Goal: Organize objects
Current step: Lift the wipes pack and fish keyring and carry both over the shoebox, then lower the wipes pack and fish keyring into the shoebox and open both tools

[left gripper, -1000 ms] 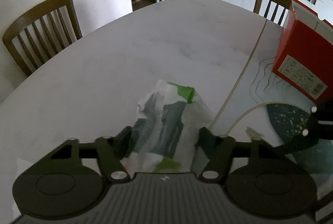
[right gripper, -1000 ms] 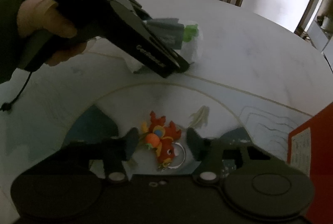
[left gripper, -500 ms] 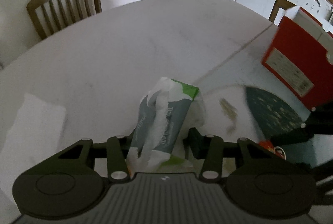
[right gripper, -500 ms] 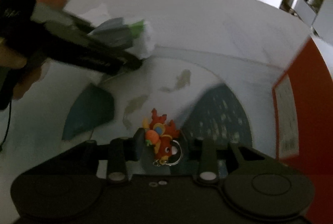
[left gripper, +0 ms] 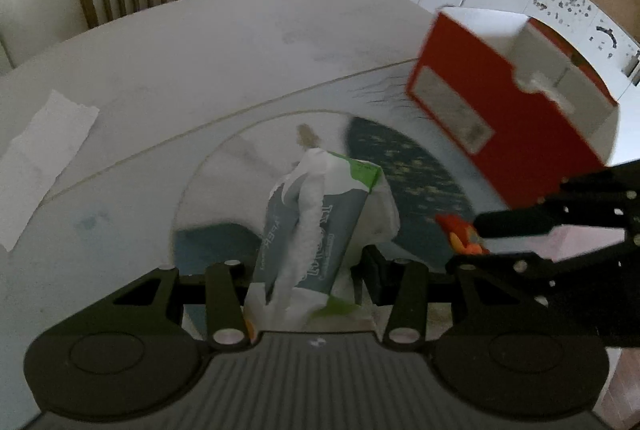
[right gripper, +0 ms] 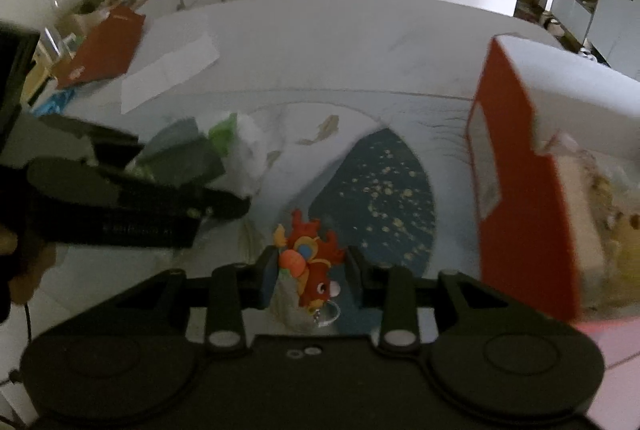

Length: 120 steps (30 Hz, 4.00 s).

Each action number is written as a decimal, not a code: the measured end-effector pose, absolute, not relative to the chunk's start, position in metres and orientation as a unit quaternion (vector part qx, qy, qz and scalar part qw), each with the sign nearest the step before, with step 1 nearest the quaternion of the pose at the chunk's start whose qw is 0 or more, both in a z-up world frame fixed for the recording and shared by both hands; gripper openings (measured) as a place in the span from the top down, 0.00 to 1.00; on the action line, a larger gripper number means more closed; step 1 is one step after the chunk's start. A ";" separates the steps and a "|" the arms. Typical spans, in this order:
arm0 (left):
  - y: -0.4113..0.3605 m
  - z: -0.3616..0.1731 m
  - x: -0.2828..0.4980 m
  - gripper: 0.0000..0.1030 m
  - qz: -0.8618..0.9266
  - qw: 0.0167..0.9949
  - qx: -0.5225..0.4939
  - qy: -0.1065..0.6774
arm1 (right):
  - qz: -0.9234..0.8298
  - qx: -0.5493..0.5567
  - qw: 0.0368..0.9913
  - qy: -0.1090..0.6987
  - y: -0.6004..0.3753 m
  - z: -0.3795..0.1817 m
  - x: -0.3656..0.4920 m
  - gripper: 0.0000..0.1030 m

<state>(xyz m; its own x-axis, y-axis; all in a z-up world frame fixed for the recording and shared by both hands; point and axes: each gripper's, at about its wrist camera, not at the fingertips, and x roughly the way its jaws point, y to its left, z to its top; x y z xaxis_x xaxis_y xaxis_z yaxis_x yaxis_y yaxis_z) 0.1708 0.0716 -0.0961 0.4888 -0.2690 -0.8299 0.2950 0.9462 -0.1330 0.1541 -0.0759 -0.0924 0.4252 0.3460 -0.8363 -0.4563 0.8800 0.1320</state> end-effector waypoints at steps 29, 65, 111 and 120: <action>0.069 -0.079 0.106 0.57 -0.074 0.878 -0.062 0.469 | 0.315 -0.118 0.814 0.474 -0.097 -0.099 0.157 0.46; 0.090 -0.089 0.117 0.57 -0.106 0.868 -0.067 0.480 | 0.288 -0.117 0.826 0.470 -0.085 -0.099 0.159 0.60; -0.192 -0.022 0.227 0.57 -0.201 0.868 0.108 0.440 | 0.163 -0.050 0.898 0.405 -0.332 -0.022 0.224 0.60; -0.220 -0.052 0.262 0.57 -0.191 0.849 0.123 0.478 | 0.169 -0.068 0.885 0.428 -0.344 -0.054 0.231 0.60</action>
<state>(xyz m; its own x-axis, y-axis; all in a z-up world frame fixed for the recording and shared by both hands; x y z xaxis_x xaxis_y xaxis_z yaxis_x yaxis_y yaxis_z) 0.2624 -0.2202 -0.0523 0.4706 -0.2070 -0.8577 0.4413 0.8970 0.0256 0.2307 -0.3442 -0.0545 0.5758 0.2410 -0.7813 -0.3575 0.9336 0.0244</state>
